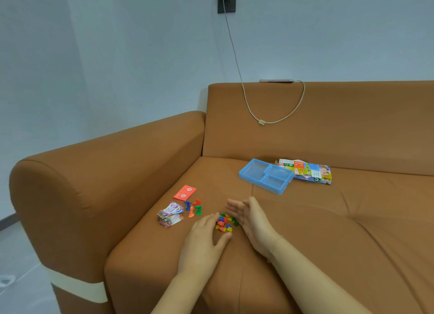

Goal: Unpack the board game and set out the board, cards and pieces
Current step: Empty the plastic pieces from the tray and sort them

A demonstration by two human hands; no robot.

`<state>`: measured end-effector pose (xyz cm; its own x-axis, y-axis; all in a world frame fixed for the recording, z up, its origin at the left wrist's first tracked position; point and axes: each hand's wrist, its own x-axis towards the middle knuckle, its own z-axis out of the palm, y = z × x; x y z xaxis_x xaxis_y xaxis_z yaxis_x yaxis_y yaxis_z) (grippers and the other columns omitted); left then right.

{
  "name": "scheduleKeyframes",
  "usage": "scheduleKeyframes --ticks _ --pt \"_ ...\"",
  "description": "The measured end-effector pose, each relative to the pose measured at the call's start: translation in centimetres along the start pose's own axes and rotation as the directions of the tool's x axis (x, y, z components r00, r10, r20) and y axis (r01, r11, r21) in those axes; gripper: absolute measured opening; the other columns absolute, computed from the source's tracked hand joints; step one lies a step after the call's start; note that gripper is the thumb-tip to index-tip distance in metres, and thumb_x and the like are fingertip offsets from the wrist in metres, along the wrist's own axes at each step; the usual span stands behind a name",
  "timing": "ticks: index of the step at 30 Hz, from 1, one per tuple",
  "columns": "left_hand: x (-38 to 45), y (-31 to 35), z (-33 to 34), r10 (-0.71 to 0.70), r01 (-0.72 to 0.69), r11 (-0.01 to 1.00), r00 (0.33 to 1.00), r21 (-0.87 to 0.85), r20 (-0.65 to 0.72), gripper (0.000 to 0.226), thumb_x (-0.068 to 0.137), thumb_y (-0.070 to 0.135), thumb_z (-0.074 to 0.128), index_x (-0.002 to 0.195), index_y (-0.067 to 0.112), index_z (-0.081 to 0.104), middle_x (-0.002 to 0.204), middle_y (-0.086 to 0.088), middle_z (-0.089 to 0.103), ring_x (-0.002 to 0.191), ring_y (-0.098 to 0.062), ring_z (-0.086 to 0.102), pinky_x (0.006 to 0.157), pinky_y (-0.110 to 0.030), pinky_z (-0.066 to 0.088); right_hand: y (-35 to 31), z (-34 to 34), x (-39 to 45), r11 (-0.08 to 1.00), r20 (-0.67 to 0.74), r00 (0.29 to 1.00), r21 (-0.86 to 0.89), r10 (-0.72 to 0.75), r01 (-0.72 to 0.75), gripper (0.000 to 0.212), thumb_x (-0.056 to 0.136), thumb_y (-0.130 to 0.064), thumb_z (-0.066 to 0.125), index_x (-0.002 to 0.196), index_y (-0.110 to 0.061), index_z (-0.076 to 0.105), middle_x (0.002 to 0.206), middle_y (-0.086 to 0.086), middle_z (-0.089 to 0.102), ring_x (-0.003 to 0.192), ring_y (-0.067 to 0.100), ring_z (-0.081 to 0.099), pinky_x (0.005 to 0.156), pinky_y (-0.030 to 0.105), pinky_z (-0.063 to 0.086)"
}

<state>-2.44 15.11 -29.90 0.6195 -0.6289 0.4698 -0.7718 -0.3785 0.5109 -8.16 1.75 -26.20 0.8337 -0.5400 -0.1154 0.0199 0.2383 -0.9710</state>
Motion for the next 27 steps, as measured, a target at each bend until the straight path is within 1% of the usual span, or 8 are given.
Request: scheduleKeyframes --ticks 3,6,9,13,18,21,24,27 --pt "0.4 0.2 0.0 0.006 -0.011 0.998 0.997 0.070 0.075 0.061 0.092 0.051 0.046 0.147 0.029 0.029 0.150 0.014 0.032 0.138 -0.003 0.027 0.109 -0.018 0.024 -0.7 -1.6 -0.6 0.975 0.005 1.000 0.223 0.025 -0.026 0.053 0.096 -0.026 0.020 0.139 -0.004 0.042 0.143 0.012 0.046 0.135 0.021 0.039 0.117 0.032 0.022" --pt "1.3 0.6 0.4 0.017 -0.060 0.974 0.980 0.218 0.197 0.063 0.096 0.054 0.035 0.151 0.030 0.015 0.158 0.007 0.015 0.145 -0.009 0.012 0.116 -0.025 0.012 -0.7 -3.4 -0.9 0.925 -0.023 0.999 0.380 0.039 -0.027 0.052 0.094 -0.027 0.024 0.139 -0.005 0.042 0.143 0.012 0.046 0.135 0.021 0.040 0.118 0.034 0.022" --pt "2.7 1.0 1.1 0.057 -0.146 0.948 0.952 0.284 0.300 0.058 0.097 0.055 0.029 0.150 0.037 0.014 0.160 0.004 0.005 0.147 -0.013 0.003 0.119 -0.032 0.006 -0.5 -4.1 -1.1 0.908 -0.096 0.995 0.418 0.008 0.033 0.049 0.095 -0.025 0.026 0.137 -0.007 0.045 0.142 0.010 0.048 0.134 0.019 0.041 0.117 0.032 0.023" --pt "4.5 1.6 2.0 0.099 -0.210 0.939 0.923 0.273 0.372 0.047 0.099 0.050 0.029 0.145 0.041 0.029 0.158 0.008 0.016 0.146 -0.013 0.010 0.118 -0.036 0.006 0.0 -4.0 -1.2 0.921 -0.240 0.964 0.339 -0.116 0.195 0.047 0.099 -0.022 0.022 0.136 -0.006 0.046 0.138 0.009 0.051 0.136 0.017 0.038 0.115 0.030 0.023" --pt "4.7 1.2 2.2 0.084 -0.126 0.978 0.968 0.166 0.238 0.034 0.099 0.036 0.040 0.129 0.034 0.056 0.145 0.012 0.044 0.138 -0.007 0.033 0.107 -0.022 0.028 0.2 -4.7 -1.1 0.893 -0.308 0.944 0.382 -0.120 0.238 0.045 0.098 -0.020 0.025 0.132 -0.005 0.051 0.133 0.009 0.056 0.132 0.017 0.043 0.111 0.028 0.027" --pt "4.3 1.1 2.0 0.025 -0.047 0.984 0.991 0.172 0.129 0.028 0.098 0.032 0.043 0.112 0.029 0.067 0.128 0.012 0.058 0.124 -0.008 0.047 0.095 -0.025 0.042 0.2 -5.1 -1.3 0.867 -0.304 0.949 0.447 -0.085 0.221 0.044 0.097 -0.020 0.027 0.131 -0.004 0.051 0.133 0.011 0.055 0.132 0.018 0.043 0.115 0.030 0.025" --pt "4.2 1.4 1.9 0.023 -0.046 0.969 0.995 0.243 0.099 0.026 0.098 0.031 0.040 0.105 0.024 0.064 0.113 0.009 0.059 0.111 -0.011 0.050 0.084 -0.030 0.046 0.1 -5.2 -1.7 0.878 -0.301 0.949 0.426 -0.090 0.218 0.044 0.098 -0.019 0.027 0.131 -0.003 0.050 0.132 0.011 0.056 0.129 0.018 0.045 0.114 0.030 0.026" --pt "4.4 1.4 2.2 0.049 -0.074 0.962 0.994 0.261 0.102 0.032 0.099 0.037 0.037 0.110 0.022 0.063 0.122 0.008 0.055 0.114 -0.012 0.047 0.087 -0.029 0.045 -0.1 -6.2 -2.2 0.924 -0.271 0.955 0.323 -0.117 0.205 0.042 0.098 -0.018 0.027 0.129 -0.003 0.052 0.128 0.011 0.059 0.124 0.018 0.049 0.112 0.031 0.028"
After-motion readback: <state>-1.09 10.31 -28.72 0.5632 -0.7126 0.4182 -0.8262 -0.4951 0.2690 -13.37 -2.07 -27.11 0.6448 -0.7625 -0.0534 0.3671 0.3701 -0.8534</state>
